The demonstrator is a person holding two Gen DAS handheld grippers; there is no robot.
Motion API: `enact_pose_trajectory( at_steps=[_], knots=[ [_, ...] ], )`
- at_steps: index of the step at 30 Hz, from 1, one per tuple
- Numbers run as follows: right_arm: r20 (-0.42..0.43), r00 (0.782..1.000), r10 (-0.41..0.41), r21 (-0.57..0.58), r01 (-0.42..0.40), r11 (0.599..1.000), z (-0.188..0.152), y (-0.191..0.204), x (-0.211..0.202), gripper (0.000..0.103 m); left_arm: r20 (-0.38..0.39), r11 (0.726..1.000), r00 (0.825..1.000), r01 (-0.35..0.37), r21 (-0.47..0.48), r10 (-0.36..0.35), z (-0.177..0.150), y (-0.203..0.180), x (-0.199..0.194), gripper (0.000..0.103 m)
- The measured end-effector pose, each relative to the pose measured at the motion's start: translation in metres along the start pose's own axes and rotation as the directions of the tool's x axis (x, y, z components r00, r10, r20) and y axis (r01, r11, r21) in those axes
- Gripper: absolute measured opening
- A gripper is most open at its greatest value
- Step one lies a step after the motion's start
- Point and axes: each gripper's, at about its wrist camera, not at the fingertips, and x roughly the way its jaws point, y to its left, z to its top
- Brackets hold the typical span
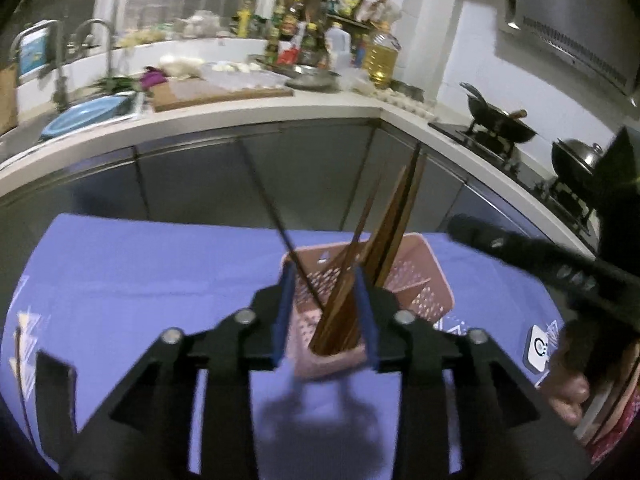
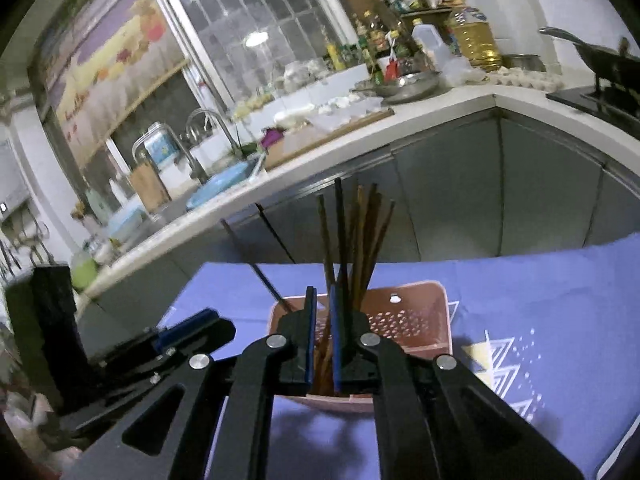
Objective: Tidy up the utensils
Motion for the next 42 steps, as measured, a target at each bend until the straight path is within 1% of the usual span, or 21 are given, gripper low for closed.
enact_pose_trajectory(
  at_steps=[2, 3, 4, 6, 8, 9, 10, 13, 15, 17, 18, 20, 22, 23, 25, 26, 27, 28, 30, 36, 42],
  knots=[
    [0.037, 0.999, 0.028, 0.037, -0.029, 0.999, -0.017, 0.001, -0.020, 0.022, 0.022, 1.000, 0.999, -0.027, -0.003, 0.027, -0.014, 0.001, -0.016, 0.040],
    [0.056, 0.998, 0.043, 0.057, -0.046, 0.997, -0.025, 0.000, -0.029, 0.042, 0.027, 0.999, 0.999, -0.041, -0.002, 0.041, -0.022, 0.001, -0.022, 0.043],
    [0.082, 0.995, 0.054, 0.080, -0.061, 0.995, -0.036, 0.000, -0.039, 0.068, 0.029, 0.999, 0.998, -0.051, -0.001, 0.051, -0.029, 0.001, -0.028, 0.044],
    [0.150, 0.987, 0.052, 0.128, -0.071, 0.989, -0.067, -0.002, -0.062, 0.086, 0.030, 0.997, 0.997, -0.074, 0.007, 0.074, -0.047, 0.000, -0.040, 0.045],
    [0.162, 0.986, 0.039, 0.150, -0.064, 0.987, -0.099, -0.001, -0.080, 0.087, 0.032, 0.991, 0.991, -0.131, 0.014, 0.131, -0.066, -0.001, -0.051, 0.049],
    [0.163, 0.986, 0.033, 0.156, -0.059, 0.986, -0.109, -0.001, -0.086, 0.087, 0.026, 0.987, 0.987, -0.162, 0.019, 0.162, -0.077, -0.001, -0.056, 0.054],
    [0.166, 0.986, 0.024, 0.165, -0.052, 0.985, -0.121, 0.000, -0.092, 0.088, 0.020, 0.984, 0.985, -0.174, 0.023, 0.174, -0.082, -0.001, -0.059, 0.056],
    [0.164, 0.986, -0.014, 0.193, -0.018, 0.981, -0.157, 0.001, -0.112, 0.088, -0.013, 0.972, 0.973, -0.228, 0.058, 0.229, -0.105, -0.003, -0.070, 0.056],
    [0.146, 0.989, -0.039, 0.200, 0.009, 0.980, -0.173, 0.006, -0.120, 0.088, -0.046, 0.959, 0.962, -0.262, 0.111, 0.269, -0.115, -0.007, -0.077, 0.056],
    [0.129, 0.990, -0.054, 0.183, 0.030, 0.983, -0.184, 0.012, -0.129, 0.088, -0.031, 0.948, 0.957, -0.282, 0.146, 0.289, -0.122, -0.011, -0.087, 0.057],
    [0.128, 0.990, -0.055, 0.178, 0.032, 0.983, -0.185, 0.016, -0.131, 0.088, -0.018, 0.946, 0.955, -0.289, 0.144, 0.295, -0.126, -0.010, -0.094, 0.057],
    [0.132, 0.990, -0.054, 0.157, 0.033, 0.987, -0.189, 0.027, -0.138, 0.088, -0.008, 0.951, 0.958, -0.285, 0.119, 0.288, -0.131, -0.010, -0.106, 0.063],
    [0.132, 0.990, -0.055, 0.135, 0.037, 0.990, -0.191, 0.035, -0.142, 0.088, -0.003, 0.956, 0.962, -0.269, 0.112, 0.271, -0.134, -0.012, -0.114, 0.075],
    [0.135, 0.990, -0.053, 0.117, 0.037, 0.992, -0.193, 0.040, -0.145, 0.088, 0.014, 0.956, 0.963, -0.270, 0.110, 0.271, -0.137, -0.012, -0.121, 0.077],
    [0.144, 0.988, -0.054, 0.087, 0.041, 0.995, -0.196, 0.051, -0.151, 0.088, 0.041, 0.948, 0.954, -0.300, 0.101, 0.298, -0.138, -0.016, -0.129, 0.089],
    [0.147, 0.987, -0.057, 0.077, 0.046, 0.996, -0.196, 0.054, -0.152, 0.088, 0.055, 0.947, 0.952, -0.306, 0.093, 0.302, -0.139, -0.018, -0.137, 0.092],
    [0.151, 0.987, -0.057, 0.069, 0.047, 0.997, -0.196, 0.056, -0.154, 0.088, 0.061, 0.953, 0.957, -0.289, 0.087, 0.285, -0.140, -0.018, -0.142, 0.096],
    [0.156, 0.986, -0.053, 0.062, 0.043, 0.997, -0.197, 0.060, -0.156, 0.088, 0.073, 0.961, 0.964, -0.263, 0.081, 0.257, -0.141, -0.020, -0.148, 0.097],
    [0.164, 0.985, -0.049, 0.058, 0.040, 0.997, -0.197, 0.063, -0.159, 0.088, 0.099, 0.963, 0.963, -0.259, 0.075, 0.252, -0.142, -0.023, -0.157, 0.097],
    [0.204, 0.978, -0.053, 0.047, 0.045, 0.998, -0.201, 0.071, -0.174, 0.088, 0.126, 0.935, 0.935, -0.343, 0.095, 0.330, -0.140, -0.035, -0.165, 0.097],
    [0.220, 0.974, -0.056, 0.029, 0.051, 0.998, -0.200, 0.077, -0.182, 0.088, 0.182, 0.917, 0.913, -0.387, 0.095, 0.366, -0.133, -0.041, -0.176, 0.097]
  ],
)
